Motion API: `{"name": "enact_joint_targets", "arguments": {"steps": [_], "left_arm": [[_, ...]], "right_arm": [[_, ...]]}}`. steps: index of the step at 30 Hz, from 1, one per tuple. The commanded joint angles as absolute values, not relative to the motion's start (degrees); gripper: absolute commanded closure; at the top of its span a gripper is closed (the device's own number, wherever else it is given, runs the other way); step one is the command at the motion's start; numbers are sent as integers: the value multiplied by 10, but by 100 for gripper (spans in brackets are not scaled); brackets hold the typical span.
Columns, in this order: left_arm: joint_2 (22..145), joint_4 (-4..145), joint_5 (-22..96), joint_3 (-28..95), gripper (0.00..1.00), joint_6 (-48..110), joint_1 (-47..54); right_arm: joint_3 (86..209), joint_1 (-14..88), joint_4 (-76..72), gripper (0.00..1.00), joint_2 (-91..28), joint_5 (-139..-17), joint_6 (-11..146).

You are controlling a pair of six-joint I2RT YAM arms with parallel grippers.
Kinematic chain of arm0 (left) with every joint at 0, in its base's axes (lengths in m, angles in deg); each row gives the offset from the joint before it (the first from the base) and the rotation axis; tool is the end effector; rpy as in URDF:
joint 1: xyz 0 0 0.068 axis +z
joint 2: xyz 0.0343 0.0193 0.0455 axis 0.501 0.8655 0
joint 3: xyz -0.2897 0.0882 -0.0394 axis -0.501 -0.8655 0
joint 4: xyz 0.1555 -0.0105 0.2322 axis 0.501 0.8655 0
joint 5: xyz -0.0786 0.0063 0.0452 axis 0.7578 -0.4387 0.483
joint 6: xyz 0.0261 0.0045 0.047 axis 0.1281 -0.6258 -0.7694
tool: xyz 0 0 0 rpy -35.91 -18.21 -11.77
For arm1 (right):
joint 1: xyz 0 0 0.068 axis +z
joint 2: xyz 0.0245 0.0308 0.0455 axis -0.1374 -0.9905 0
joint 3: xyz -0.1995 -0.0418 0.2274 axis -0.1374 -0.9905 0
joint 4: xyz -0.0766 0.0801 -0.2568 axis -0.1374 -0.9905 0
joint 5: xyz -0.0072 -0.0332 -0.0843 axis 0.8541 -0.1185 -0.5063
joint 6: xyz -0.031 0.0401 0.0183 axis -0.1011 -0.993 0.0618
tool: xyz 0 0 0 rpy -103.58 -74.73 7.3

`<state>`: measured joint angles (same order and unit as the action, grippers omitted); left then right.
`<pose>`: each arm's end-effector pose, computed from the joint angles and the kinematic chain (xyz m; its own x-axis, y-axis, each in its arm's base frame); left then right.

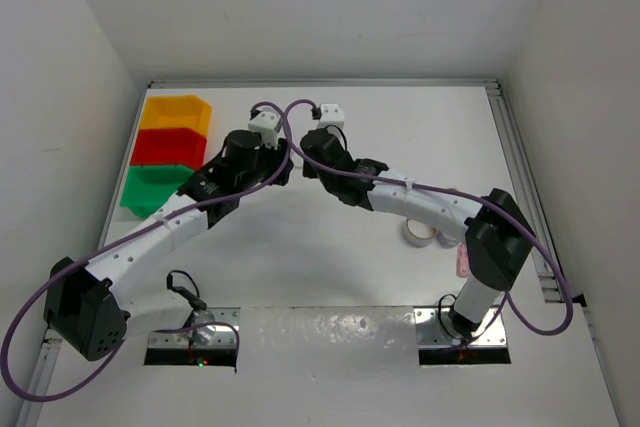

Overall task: Sort the stationery into containers
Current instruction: Place the stationery in the storage box.

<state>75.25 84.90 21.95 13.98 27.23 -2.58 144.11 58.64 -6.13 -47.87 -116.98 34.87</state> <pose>0.2336 -0.1449 0.3275 -0.4408 0.1305 -0.8881 0.3969 0.9158 -0.0624 0.2767 0.3096 0.2972 -0.4888 0.2629 -0.8319 -0.0908 0.9330 0.3482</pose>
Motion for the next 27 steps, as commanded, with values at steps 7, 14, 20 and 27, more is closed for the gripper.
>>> {"name": "enact_joint_targets", "arguments": {"steps": [7, 14, 20, 27], "left_arm": [[737, 810, 395, 155, 32, 288, 42], [746, 778, 565, 132, 39, 285, 95], [756, 791, 576, 127, 40, 265, 86], [751, 803, 550, 128, 59, 267, 90]], "right_arm": [[1360, 579, 93, 100, -436, -1076, 395], [1319, 576, 170, 100, -405, -1022, 426], [1317, 579, 179, 100, -409, -1012, 419], [1312, 581, 184, 100, -406, -1011, 418]]}}
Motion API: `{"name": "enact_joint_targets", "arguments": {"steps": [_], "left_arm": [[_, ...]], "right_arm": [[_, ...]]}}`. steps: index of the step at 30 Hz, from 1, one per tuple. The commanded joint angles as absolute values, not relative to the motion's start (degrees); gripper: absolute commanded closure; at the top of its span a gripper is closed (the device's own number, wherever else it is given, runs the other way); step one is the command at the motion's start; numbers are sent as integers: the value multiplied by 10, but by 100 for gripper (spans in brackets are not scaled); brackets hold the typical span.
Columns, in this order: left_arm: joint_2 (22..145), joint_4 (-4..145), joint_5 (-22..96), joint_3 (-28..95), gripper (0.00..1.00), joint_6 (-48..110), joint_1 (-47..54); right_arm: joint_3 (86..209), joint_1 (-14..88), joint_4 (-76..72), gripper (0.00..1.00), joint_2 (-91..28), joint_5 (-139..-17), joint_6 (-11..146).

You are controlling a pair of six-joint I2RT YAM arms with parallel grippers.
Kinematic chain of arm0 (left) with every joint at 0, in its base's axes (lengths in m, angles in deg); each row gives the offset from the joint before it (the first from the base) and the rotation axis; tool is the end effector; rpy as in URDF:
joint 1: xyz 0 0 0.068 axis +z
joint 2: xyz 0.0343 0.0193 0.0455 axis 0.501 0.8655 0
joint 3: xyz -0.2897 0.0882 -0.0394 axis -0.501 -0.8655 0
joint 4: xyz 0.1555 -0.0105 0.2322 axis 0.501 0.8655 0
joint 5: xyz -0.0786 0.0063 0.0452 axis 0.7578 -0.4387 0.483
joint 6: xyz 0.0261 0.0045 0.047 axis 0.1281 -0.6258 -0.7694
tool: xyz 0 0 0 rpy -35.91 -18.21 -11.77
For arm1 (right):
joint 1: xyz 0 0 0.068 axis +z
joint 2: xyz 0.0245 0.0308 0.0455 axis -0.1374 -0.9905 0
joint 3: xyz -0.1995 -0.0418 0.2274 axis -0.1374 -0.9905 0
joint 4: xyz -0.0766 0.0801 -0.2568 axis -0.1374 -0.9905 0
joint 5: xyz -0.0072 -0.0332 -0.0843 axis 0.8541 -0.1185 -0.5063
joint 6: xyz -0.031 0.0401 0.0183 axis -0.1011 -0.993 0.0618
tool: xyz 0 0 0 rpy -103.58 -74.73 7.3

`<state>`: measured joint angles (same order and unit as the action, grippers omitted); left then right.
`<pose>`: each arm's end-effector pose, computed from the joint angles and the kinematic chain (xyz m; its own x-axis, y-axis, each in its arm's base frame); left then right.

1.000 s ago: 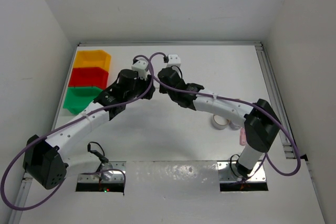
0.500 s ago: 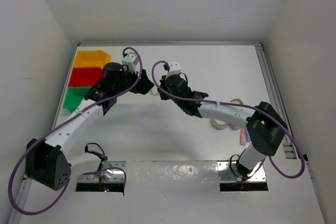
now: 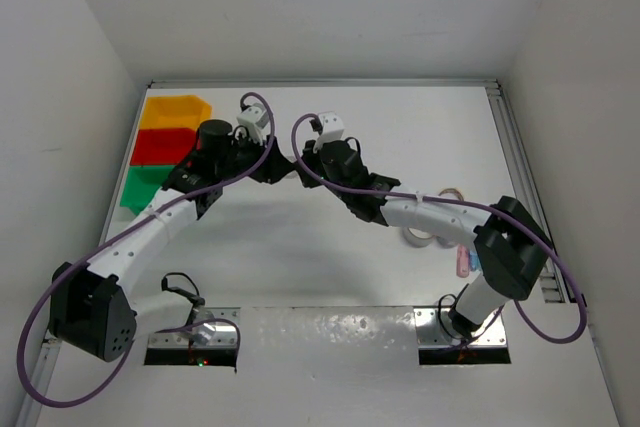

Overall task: Sort the stationery into containers
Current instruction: Place the stationery in the storage box.

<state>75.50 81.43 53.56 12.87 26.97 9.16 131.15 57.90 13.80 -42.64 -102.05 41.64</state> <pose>0.2512 -0.1122 0.3265 -0.4789 0.0625 -0.8756 0.6265 0.7230 -0.2911 0.2584 0.2925 0.2836 -0.4740 0.2432 -0.8463 -0.3679 0.8185 0.4413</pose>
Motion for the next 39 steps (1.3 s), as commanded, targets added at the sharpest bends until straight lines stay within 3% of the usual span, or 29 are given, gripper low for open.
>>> {"name": "enact_joint_targets", "arguments": {"steps": [1, 7, 10, 11, 13, 19, 23, 24, 26, 39], "left_arm": [[751, 806, 551, 131, 61, 266, 90], [754, 842, 551, 136, 65, 245, 91], [759, 857, 547, 141, 77, 239, 93], [761, 858, 545, 143, 88, 240, 94], [762, 861, 544, 147, 100, 240, 93], [763, 866, 514, 155, 100, 240, 95], [768, 878, 476, 174, 100, 238, 109], [771, 882, 463, 179, 100, 237, 121], [778, 902, 442, 200, 100, 234, 151], [997, 1074, 490, 437, 100, 215, 488]], "right_arm": [[1311, 581, 185, 100, -405, -1011, 417], [1309, 580, 191, 100, -402, -1009, 422], [1310, 582, 195, 100, -402, -1006, 423], [1310, 581, 196, 100, -403, -1004, 425], [1310, 581, 197, 100, -403, -1003, 425], [1310, 580, 196, 100, -407, -993, 435], [1306, 572, 191, 45, -407, -980, 441], [1303, 569, 186, 41, -402, -982, 442], [1291, 565, 179, 36, -395, -992, 444], [1208, 526, 175, 34, -342, -988, 460]]}}
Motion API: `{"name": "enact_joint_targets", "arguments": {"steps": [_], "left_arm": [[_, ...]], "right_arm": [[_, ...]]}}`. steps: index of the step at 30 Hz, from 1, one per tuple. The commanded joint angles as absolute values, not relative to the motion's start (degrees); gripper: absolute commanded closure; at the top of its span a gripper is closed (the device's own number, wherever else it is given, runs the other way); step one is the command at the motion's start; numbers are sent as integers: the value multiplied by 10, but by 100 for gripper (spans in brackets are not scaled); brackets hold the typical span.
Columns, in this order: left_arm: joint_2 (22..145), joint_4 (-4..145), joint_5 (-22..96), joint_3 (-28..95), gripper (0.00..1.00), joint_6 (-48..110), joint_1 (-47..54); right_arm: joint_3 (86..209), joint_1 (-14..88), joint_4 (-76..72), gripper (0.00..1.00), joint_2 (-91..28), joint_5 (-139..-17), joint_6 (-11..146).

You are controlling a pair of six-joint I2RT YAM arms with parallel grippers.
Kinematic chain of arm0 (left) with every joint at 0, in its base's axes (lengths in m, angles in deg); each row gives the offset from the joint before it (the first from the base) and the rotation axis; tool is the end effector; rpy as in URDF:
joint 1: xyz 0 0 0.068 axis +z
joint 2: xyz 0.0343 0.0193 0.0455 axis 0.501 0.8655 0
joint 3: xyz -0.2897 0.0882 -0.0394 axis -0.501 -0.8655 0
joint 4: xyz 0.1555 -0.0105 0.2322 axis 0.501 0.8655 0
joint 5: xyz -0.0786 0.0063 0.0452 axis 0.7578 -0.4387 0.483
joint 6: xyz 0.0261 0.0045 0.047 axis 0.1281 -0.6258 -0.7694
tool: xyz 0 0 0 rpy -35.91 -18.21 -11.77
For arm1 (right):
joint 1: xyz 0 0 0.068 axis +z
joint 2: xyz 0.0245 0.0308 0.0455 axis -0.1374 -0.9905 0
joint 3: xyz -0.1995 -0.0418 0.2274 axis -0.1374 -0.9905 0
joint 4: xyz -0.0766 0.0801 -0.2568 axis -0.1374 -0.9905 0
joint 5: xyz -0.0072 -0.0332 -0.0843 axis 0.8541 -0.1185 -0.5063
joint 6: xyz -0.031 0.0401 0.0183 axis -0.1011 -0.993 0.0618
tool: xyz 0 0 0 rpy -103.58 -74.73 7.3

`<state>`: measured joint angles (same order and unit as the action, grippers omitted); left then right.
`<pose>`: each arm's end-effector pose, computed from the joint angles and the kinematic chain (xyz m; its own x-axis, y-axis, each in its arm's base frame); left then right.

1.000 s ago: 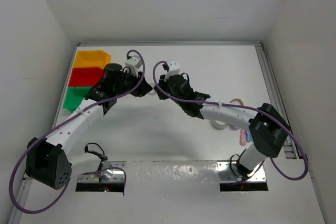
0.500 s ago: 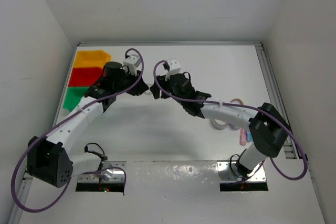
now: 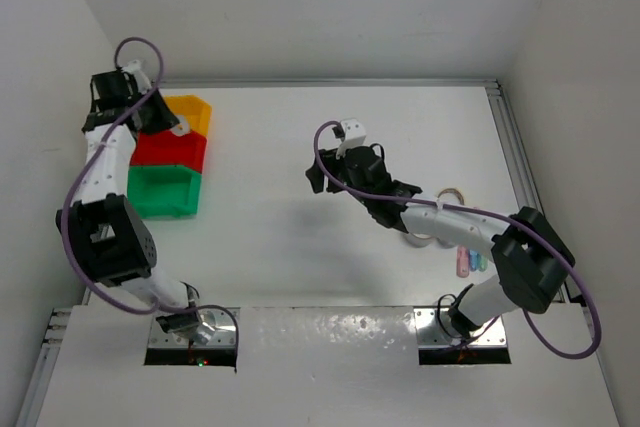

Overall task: Sort the stationery into containers
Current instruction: Place the stationery in the storage box.

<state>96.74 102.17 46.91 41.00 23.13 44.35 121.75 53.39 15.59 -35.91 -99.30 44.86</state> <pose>0.3612 0.0803 0.3583 -0.6094 -0.2114 -0.7642 -0.0317 0.9695 -0.2430 0.2516 0.2442 0.2696 -0.4646 0.2111 -0.8600 -0.3576 0.8438 0.4002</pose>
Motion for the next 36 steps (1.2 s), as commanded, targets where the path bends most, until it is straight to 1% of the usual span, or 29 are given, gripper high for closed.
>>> {"name": "enact_joint_targets", "arguments": {"steps": [1, 4, 7, 13, 16, 32, 34, 35, 36], "left_arm": [[1004, 1071, 486, 440, 100, 211, 497], [1030, 1048, 463, 446, 100, 170, 529], [1056, 1027, 443, 459, 100, 133, 538], [1107, 994, 450, 493, 100, 110, 551], [1137, 1004, 459, 517, 100, 101, 553], [1191, 986, 470, 472, 100, 59, 557], [1198, 986, 466, 474, 97, 59, 558], [1204, 986, 465, 479, 88, 59, 557], [1206, 985, 464, 482, 83, 59, 558]], "right_arm": [[1205, 525, 175, 34, -342, -985, 462], [1198, 518, 171, 34, -339, -978, 464], [1197, 512, 171, 34, -341, -971, 462], [1198, 510, 165, 34, -348, -965, 451], [1195, 509, 162, 34, -351, -966, 442], [1209, 510, 127, 34, -363, -978, 437], [1211, 510, 122, 34, -362, -978, 437], [1211, 509, 120, 34, -362, -981, 437], [1211, 509, 119, 34, -359, -980, 437]]}}
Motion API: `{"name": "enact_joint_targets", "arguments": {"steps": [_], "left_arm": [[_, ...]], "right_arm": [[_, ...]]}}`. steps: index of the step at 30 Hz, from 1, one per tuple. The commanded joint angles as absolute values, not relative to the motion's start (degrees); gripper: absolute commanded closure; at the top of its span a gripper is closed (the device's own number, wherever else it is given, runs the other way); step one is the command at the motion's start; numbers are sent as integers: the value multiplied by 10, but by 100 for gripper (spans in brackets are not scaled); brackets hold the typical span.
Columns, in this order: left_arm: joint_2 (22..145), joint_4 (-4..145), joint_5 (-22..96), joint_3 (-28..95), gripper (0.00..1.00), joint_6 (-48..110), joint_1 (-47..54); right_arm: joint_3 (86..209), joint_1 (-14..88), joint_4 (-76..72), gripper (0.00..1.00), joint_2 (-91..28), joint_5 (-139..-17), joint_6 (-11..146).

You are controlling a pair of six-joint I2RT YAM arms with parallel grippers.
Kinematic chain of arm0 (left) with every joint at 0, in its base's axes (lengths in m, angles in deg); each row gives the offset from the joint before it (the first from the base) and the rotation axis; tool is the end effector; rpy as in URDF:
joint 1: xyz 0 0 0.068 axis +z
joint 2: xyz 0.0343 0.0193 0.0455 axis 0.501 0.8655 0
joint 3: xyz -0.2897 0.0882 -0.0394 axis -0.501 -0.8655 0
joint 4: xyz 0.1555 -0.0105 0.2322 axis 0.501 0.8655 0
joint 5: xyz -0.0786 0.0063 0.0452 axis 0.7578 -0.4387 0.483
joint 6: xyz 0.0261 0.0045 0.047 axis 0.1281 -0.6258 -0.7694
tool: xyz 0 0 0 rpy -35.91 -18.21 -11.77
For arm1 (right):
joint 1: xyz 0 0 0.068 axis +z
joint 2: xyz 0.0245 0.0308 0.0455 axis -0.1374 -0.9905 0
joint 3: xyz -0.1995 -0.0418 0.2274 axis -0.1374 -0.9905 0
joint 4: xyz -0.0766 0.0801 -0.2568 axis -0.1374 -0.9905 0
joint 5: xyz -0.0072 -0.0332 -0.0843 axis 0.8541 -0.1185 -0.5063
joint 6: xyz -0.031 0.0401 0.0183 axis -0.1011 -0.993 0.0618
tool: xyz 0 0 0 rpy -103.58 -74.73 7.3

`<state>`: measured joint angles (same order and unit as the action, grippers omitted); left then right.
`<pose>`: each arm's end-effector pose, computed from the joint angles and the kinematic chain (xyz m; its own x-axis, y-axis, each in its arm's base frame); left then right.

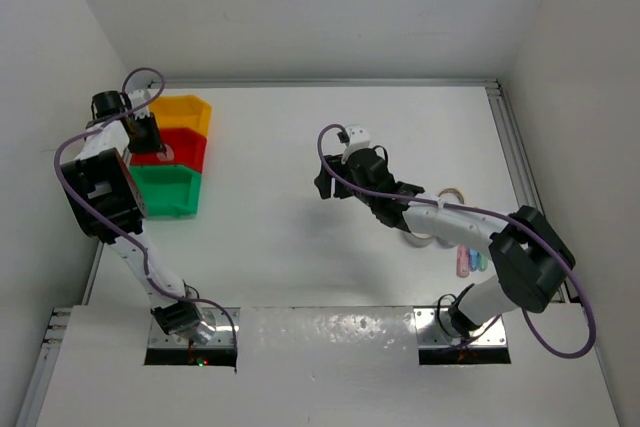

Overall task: Sort the stationery into containers
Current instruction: Place the stationery in the storage box, then pick up the stationery from the center of the board.

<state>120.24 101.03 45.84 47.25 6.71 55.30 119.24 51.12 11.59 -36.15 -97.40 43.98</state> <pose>0.4199 0.1861 0.2337 -0.7803 -0.1281 -0.6122 -0.0779 0.9911 -0.1081 0.2539 0.2289 0.2459 -0.5463 0.1671 -0.8208 -0.3057 0.8725 0.3811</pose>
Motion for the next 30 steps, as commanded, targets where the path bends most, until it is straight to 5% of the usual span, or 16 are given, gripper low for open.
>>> {"name": "enact_joint_targets", "arguments": {"steps": [1, 5, 14, 15, 17, 19, 21, 22, 23, 25, 30], "left_arm": [[1210, 985, 462, 487, 78, 59, 557], [1221, 994, 459, 507, 56, 60, 551], [1168, 984, 472, 548, 48, 108, 544], [1162, 981, 471, 552, 48, 114, 542], [1135, 976, 468, 554, 48, 133, 539], [1104, 974, 454, 553, 48, 139, 533], [1082, 977, 429, 550, 49, 136, 517], [1060, 976, 422, 546, 59, 132, 511], [1048, 973, 416, 536, 66, 132, 506], [1018, 968, 411, 522, 84, 138, 493], [1002, 1012, 423, 516, 87, 143, 463]], "right_arm": [[1211, 510, 118, 34, -358, -981, 437], [1213, 509, 110, 34, -355, -985, 443], [1207, 476, -27, 32, -284, -1013, 422], [1201, 468, -45, 38, -272, -1021, 402], [1170, 440, -110, 67, -218, -1055, 353], [1121, 406, -165, 81, -146, -1084, 321], [1074, 385, -222, 74, -100, -1102, 275], [1063, 366, -244, 54, -81, -1113, 261], [1051, 359, -266, 48, -45, -1136, 230], [1030, 344, -324, 42, -19, -1150, 194], [986, 338, -375, 34, 26, -1166, 77]]}}
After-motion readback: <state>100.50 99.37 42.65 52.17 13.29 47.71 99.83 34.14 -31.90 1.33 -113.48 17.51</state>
